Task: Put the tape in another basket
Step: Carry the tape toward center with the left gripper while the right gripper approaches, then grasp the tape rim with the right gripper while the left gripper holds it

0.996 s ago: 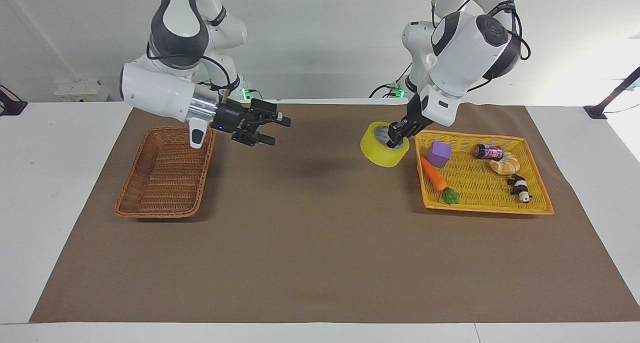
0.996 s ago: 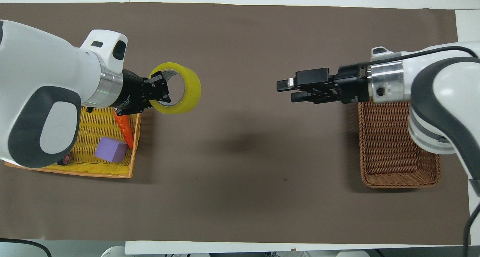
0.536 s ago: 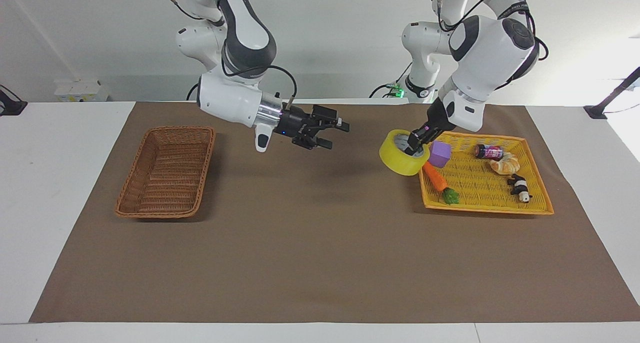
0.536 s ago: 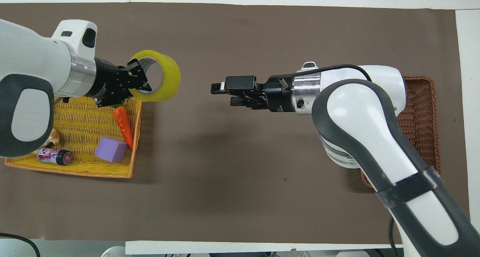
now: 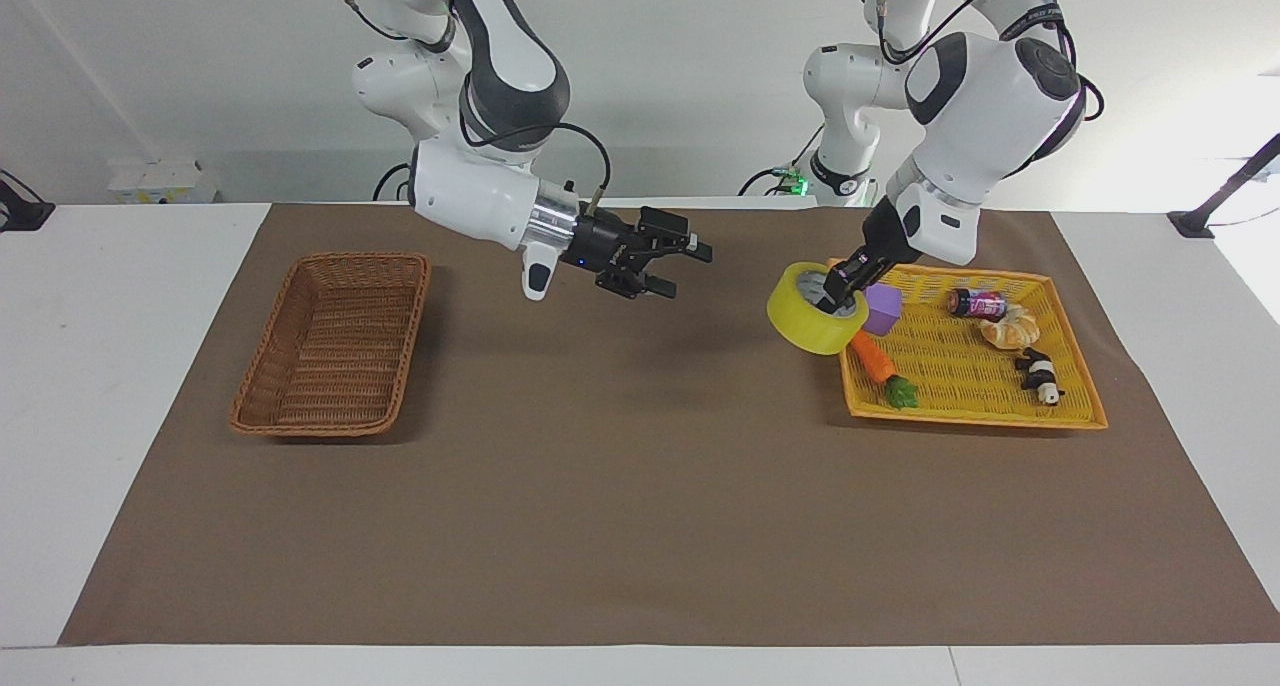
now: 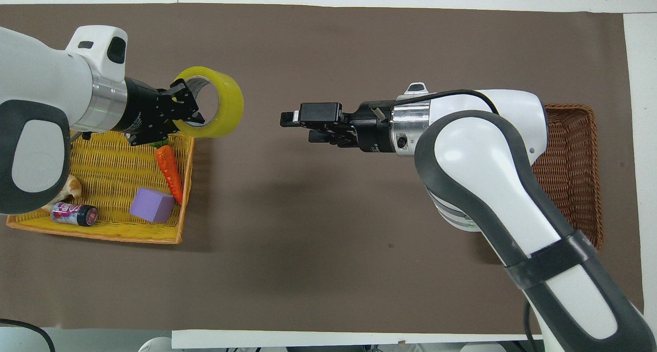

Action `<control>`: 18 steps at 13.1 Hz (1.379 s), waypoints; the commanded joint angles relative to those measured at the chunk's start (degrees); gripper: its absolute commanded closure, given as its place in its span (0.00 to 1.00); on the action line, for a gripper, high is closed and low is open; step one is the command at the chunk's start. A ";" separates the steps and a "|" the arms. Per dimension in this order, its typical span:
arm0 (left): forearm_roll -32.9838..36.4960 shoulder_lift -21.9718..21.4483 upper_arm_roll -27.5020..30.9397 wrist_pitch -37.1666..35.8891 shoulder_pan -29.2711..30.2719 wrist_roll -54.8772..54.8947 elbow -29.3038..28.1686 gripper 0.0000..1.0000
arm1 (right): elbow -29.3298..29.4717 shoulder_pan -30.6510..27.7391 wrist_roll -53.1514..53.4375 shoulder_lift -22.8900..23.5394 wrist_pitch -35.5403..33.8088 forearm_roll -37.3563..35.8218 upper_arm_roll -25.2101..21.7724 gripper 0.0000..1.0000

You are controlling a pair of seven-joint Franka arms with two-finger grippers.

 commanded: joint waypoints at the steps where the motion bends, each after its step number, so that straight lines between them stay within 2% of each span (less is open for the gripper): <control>1: -0.08 -0.47 0.12 -0.78 -0.38 0.12 0.07 1.00 | 0.81 0.03 0.00 0.61 0.40 0.22 -0.08 0.01; 8: -0.08 -2.31 -0.32 -3.33 -1.52 2.05 -2.38 1.00 | 0.72 -0.06 -0.09 0.61 0.13 0.22 -0.08 0.01; 18: -0.08 -2.84 -0.41 -3.86 -6.26 2.05 -2.65 1.00 | 0.20 -0.06 -2.89 0.26 -0.04 0.22 -0.08 0.01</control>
